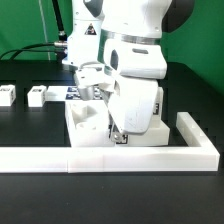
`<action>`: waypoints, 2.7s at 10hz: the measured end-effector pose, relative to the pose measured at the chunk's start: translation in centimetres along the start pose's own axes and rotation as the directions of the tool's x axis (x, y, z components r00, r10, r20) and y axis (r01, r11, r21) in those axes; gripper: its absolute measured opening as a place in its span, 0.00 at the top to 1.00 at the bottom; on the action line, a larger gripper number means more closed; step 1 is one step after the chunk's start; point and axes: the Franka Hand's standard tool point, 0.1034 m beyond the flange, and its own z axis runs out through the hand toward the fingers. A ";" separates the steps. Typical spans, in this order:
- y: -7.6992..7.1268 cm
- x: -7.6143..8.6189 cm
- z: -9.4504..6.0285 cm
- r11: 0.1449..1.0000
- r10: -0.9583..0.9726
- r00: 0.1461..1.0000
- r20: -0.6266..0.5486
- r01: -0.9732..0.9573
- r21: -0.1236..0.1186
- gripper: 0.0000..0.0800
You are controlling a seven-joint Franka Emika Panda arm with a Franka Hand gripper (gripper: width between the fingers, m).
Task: Assemble square table
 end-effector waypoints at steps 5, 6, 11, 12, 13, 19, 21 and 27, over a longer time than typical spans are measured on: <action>0.2 2.7 -0.3 1.000 0.011 1.000 -0.022 -0.011 0.009 0.93; 0.1 2.5 -0.2 1.000 -0.015 1.000 -0.026 0.015 0.009 0.93; 0.0 1.6 0.0 0.989 -0.150 0.989 -0.001 0.150 0.011 0.93; -0.1 1.4 0.1 0.980 -0.200 0.980 0.008 0.200 0.013 0.93; -0.1 1.2 0.1 0.964 -0.267 0.963 0.018 0.267 0.015 0.93; 0.0 2.6 -0.1 0.760 -0.648 0.760 0.035 0.644 0.083 0.93; 0.0 2.5 0.0 0.775 -0.631 0.775 0.039 0.627 0.075 0.93; -0.9 2.7 0.1 0.732 -0.678 0.731 0.079 0.681 -0.022 0.93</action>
Offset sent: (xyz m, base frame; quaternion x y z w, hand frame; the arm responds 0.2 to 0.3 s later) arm 0.0075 0.0334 0.0052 0.0107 0.0021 0.0507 0.9987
